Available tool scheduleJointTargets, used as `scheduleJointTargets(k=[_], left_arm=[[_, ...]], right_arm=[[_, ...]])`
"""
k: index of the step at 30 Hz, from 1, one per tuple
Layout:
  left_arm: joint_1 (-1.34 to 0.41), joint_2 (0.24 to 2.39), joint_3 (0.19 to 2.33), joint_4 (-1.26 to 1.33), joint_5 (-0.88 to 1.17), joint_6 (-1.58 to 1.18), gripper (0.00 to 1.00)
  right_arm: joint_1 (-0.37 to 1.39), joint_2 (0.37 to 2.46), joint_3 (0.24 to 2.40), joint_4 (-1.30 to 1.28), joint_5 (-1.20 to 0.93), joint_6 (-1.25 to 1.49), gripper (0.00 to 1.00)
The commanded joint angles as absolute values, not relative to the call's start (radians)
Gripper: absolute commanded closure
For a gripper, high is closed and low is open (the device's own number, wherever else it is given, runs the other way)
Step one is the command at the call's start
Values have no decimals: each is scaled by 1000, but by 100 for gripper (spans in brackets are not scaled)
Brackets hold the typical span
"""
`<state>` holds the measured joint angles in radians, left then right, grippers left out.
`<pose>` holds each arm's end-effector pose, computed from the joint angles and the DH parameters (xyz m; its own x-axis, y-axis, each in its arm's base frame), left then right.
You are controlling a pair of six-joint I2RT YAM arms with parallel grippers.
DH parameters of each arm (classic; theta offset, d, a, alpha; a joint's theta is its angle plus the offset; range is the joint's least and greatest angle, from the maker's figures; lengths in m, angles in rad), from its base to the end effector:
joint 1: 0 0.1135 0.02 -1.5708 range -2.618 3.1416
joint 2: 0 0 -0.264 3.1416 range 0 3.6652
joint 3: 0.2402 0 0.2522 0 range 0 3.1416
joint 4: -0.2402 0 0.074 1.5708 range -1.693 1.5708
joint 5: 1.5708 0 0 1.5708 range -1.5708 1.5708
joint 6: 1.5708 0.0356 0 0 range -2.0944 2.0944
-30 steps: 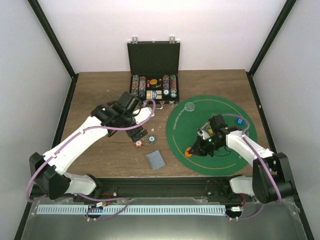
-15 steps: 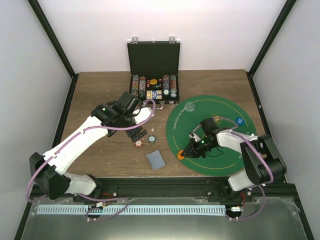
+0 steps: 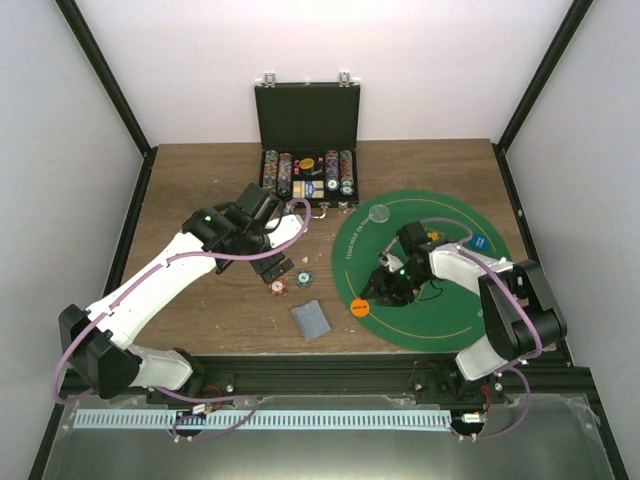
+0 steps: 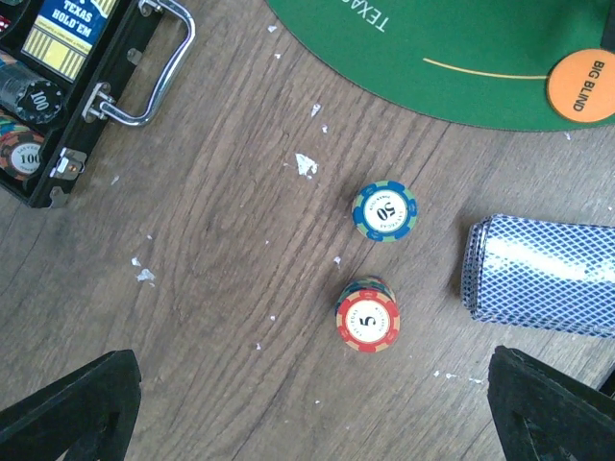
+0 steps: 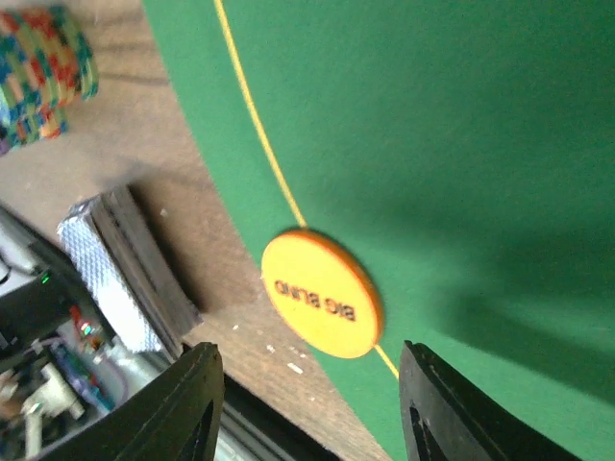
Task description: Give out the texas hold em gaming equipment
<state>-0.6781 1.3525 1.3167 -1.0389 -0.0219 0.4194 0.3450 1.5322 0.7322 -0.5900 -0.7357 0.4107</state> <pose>0.2045 -0.1637 0.3260 -0.3734 0.8236 -0.4269 0.8443 0.4924 0.2114 0.2193 0.1042 0.1446 -0.9942 -0.0427 0.0987 0.0356 0.7351 0.6771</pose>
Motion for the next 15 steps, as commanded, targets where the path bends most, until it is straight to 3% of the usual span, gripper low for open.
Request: scheduleJointTargets(k=[1, 7, 12, 15], left_arm=[[-672, 1358, 1322, -1057, -27, 409, 0], [-660, 1355, 1310, -1062, -34, 412, 0], [-557, 1352, 1294, -1057, -24, 403, 0], [-461, 1353, 1282, -1051, 11, 395, 0]], right_arm=[[350, 1492, 863, -756, -514, 380, 48], [410, 1475, 980, -860, -375, 361, 45], [539, 1509, 1196, -1024, -37, 326, 42], [606, 1537, 1363, -1072, 114, 248, 34]])
